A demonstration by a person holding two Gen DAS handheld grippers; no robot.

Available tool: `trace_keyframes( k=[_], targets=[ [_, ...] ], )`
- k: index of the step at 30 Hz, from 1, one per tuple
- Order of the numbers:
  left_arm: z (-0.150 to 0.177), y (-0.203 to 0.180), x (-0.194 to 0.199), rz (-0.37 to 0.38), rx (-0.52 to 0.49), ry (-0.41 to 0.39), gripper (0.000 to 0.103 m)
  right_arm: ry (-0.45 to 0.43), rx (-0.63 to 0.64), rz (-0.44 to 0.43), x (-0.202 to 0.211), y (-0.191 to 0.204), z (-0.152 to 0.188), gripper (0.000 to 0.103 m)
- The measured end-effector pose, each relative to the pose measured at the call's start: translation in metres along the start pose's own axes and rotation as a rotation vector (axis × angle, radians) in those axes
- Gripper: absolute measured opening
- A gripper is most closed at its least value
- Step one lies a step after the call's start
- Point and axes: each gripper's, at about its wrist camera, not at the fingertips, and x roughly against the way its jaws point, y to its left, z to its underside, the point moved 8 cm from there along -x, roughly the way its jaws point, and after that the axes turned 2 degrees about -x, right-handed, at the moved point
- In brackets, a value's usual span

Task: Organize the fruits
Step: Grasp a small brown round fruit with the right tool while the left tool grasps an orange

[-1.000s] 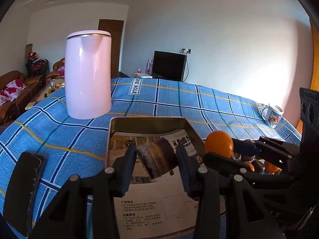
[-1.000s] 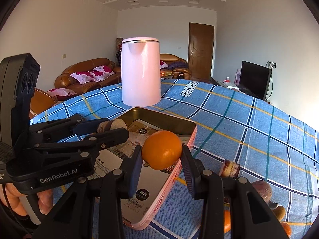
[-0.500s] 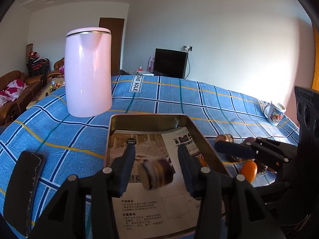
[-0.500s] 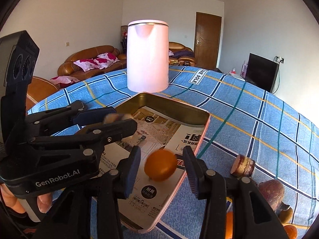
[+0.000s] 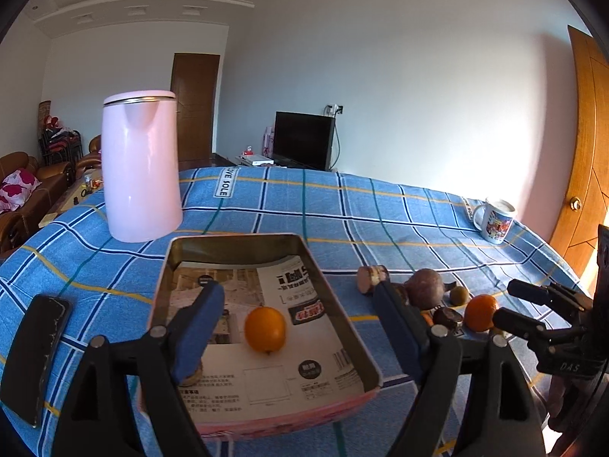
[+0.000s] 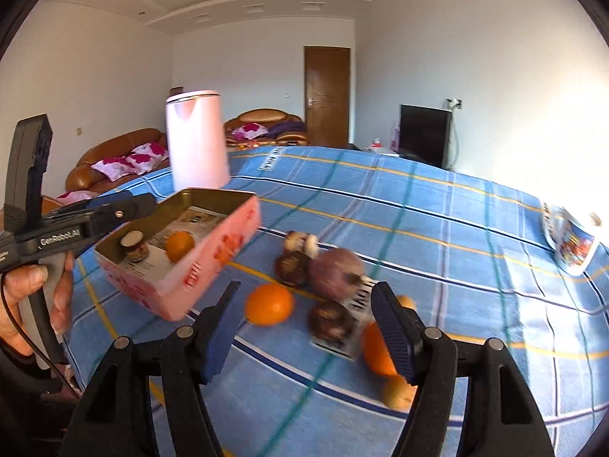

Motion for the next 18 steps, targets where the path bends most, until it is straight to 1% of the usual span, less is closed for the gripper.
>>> trace_keyframes(
  k=[3,7,8,11,14,16,18],
  targets=[
    [0.003,-0.024,-0.004,0.034,-0.032,0.016,0.083,0.038,-0.036,0.045,0.007,-0.029,0.015,0.069],
    [0.005,-0.054,-0.009,0.073,-0.08,0.043,0.083,0.074,-0.055,0.044,0.006,-0.044,0.025,0.068],
    [0.006,-0.06,-0.01,0.081,-0.091,0.048,0.084,0.083,-0.056,0.036,0.005,-0.045,0.027,0.066],
    [0.005,-0.078,-0.013,0.092,-0.122,0.053,0.088,0.128,-0.063,0.019,-0.001,-0.047,0.036,0.054],
    [0.005,-0.096,-0.017,0.107,-0.155,0.061,0.088,0.188,-0.07,-0.027,-0.01,-0.046,0.044,0.05],
    [0.006,-0.108,-0.021,0.119,-0.172,0.07,0.088,0.23,-0.07,-0.048,-0.013,-0.046,0.049,0.046],
    [0.007,-0.119,-0.024,0.129,-0.19,0.077,0.088,0.245,-0.071,-0.058,-0.015,-0.047,0.052,0.028]
  ],
)
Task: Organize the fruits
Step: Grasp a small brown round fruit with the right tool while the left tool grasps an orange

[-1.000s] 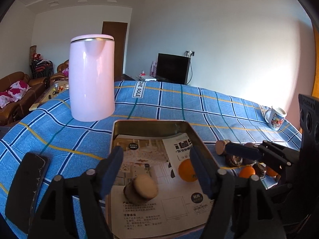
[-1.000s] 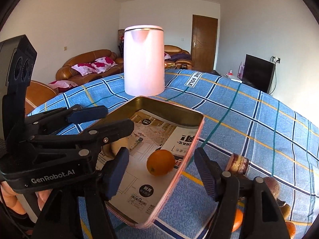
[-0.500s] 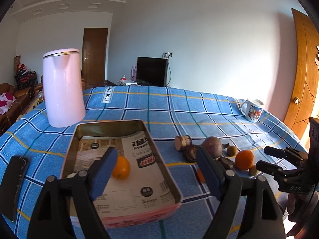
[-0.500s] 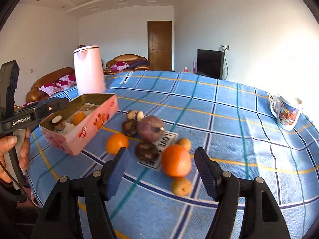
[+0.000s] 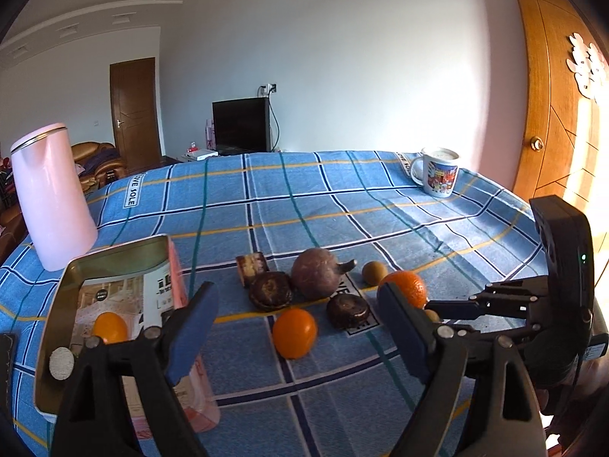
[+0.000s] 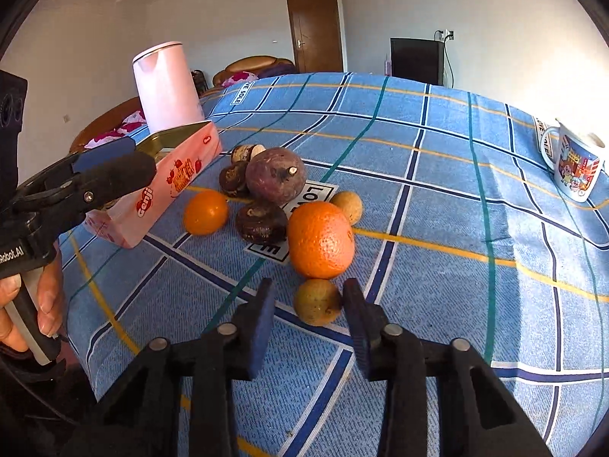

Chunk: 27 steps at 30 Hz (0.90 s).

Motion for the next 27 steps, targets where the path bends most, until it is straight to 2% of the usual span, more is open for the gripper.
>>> trace_keyframes(
  k=[4,9,14,16,20,23,27],
  targets=[
    [-0.002,-0.021,-0.012,0.031,-0.031,0.016,0.088,-0.041,0.014,0.032,0.011,-0.005,0.0,0.028],
    [-0.004,-0.05,-0.028,0.077,-0.067,0.048,0.088,-0.116,-0.073,0.077,0.03,-0.041,-0.005,0.028],
    [-0.005,-0.078,-0.046,0.098,-0.125,0.09,0.087,-0.142,-0.128,0.13,0.036,-0.072,-0.01,0.028],
    [-0.003,-0.086,-0.054,0.112,-0.138,0.115,0.086,-0.146,-0.151,0.101,0.037,-0.076,-0.009,0.028],
    [-0.001,-0.093,-0.063,0.127,-0.15,0.156,0.074,-0.159,-0.146,0.103,0.036,-0.074,-0.011,0.028],
    [0.004,-0.099,-0.071,0.141,-0.169,0.197,0.059,-0.165,-0.155,0.091,0.038,-0.075,-0.01,0.028],
    [0.007,-0.101,-0.078,0.139,-0.167,0.234,0.057,-0.192,-0.155,0.093,0.043,-0.075,-0.01,0.028]
  ],
)
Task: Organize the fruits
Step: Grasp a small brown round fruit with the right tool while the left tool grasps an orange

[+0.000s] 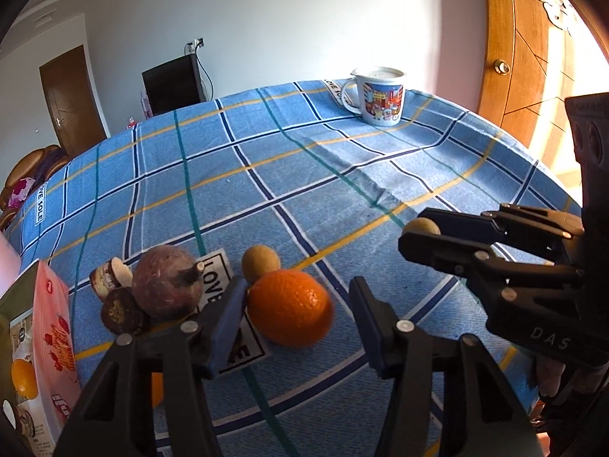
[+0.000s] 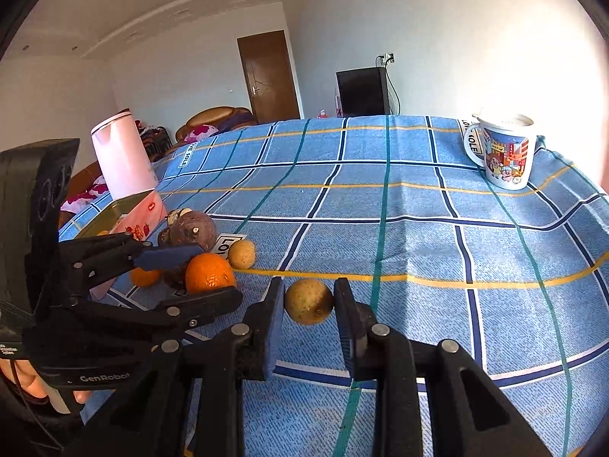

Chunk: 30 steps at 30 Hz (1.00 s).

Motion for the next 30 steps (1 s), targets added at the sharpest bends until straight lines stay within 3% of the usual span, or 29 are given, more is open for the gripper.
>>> trace_keyframes(
  k=[2,5,14,30],
  targets=[
    [0.001,0.001,-0.001,0.003,0.006,0.002,0.057,-0.007,-0.005,0.003,0.001,-0.001,0.0,0.028],
    [0.0,0.003,0.001,-0.004,0.011,-0.008,0.047,-0.018,0.0,0.008,0.003,0.0,-0.001,0.028],
    [-0.002,0.006,0.006,0.023,0.031,-0.035,0.047,-0.063,-0.002,0.015,0.01,0.0,-0.003,0.028],
    [-0.011,0.01,0.036,-0.033,0.025,-0.181,0.047,-0.178,0.043,0.01,0.028,0.008,-0.007,0.028]
  ],
)
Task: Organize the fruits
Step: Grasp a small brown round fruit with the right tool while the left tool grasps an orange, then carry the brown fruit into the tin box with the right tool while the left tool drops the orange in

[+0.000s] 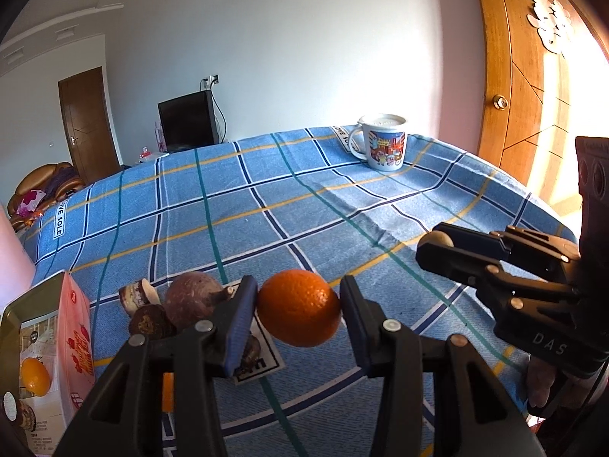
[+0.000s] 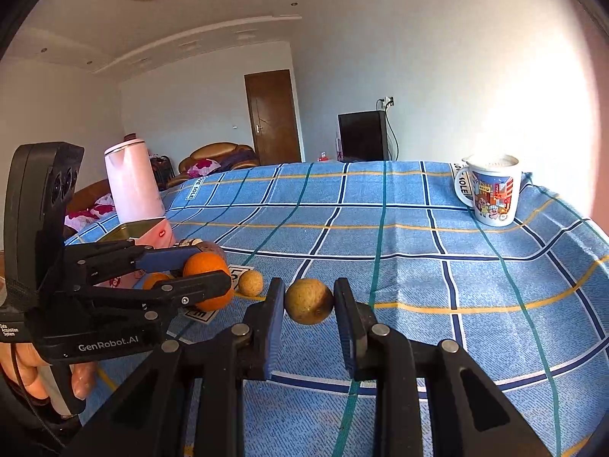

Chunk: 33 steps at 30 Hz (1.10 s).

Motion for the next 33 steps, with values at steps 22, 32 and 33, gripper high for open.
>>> trace_keyframes(
  k=[22,32,33],
  targets=[
    [-0.008,0.009,0.023,-0.024,0.034,-0.125,0.047,-0.103,0.03,0.004,0.017,0.005,-0.005,0.028],
    [-0.009,0.009,0.032,-0.028,0.028,-0.17,0.047,-0.162,0.048,0.005,0.027,0.008,-0.007,0.028],
    [-0.009,0.009,0.033,-0.027,0.03,-0.173,0.047,-0.167,0.05,0.006,0.028,0.008,-0.007,0.028]
  ],
)
